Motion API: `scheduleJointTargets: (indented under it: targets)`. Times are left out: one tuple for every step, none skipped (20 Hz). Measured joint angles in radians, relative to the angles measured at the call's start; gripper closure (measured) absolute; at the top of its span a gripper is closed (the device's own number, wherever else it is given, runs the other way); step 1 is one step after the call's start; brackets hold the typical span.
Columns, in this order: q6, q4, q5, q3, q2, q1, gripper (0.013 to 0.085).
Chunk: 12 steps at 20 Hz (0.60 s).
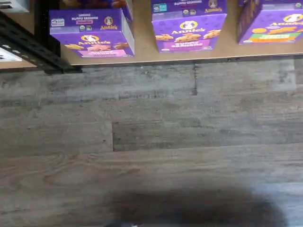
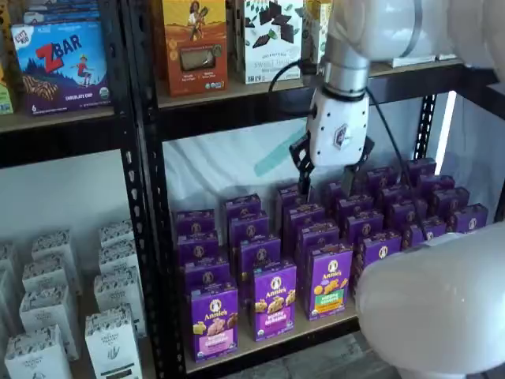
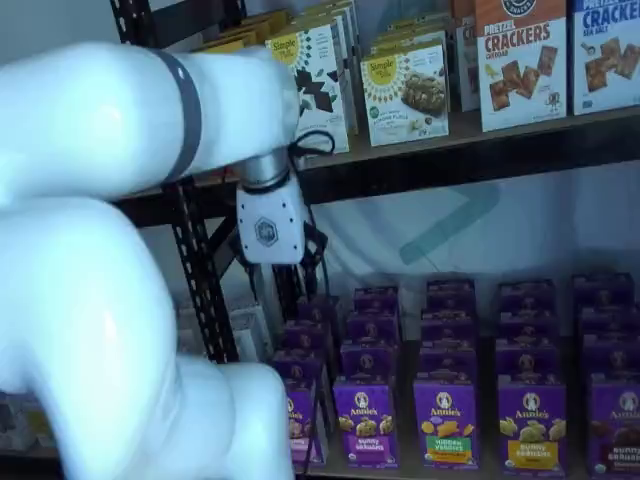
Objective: Pick up the purple box with a pink patch in the middle, on the bottom shelf, the first box from the left
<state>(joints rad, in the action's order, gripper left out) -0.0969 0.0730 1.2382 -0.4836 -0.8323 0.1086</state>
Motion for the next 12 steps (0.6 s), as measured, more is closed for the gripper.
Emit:
scheduleJointTargets:
  targets:
    - [-0.005,0.003,-0.028,0.017,0.011,0.008,0.0130]
    - [-0.009,0.006,-0.050,0.030,0.025,0.014,0.0130]
    - [-0.011,0.010,-0.068,0.041,0.041,0.019,0.0130]
    - [-0.014,0.013,-0.087,0.052,0.057,0.025,0.0130]
    - [-0.016,0.016,-0.108,0.063,0.070,0.029,0.0130]
    - [-0.018,0.018,-0.130,0.075,0.082,0.035,0.0130]
    - [-0.022,0.019,-0.160,0.090,0.094,0.041,0.0130]
    - [-0.027,0.018,-0.187,0.102,0.105,0.047,0.0130]
    - [-0.030,0.018,-0.216,0.114,0.116,0.053,0.0130]
    - [-0.032,0.020,-0.247,0.126,0.127,0.058,0.0130]
    - [-0.036,0.020,-0.279,0.138,0.139,0.065,0.0130]
    - [-0.038,0.023,-0.311,0.149,0.153,0.071,0.0130]
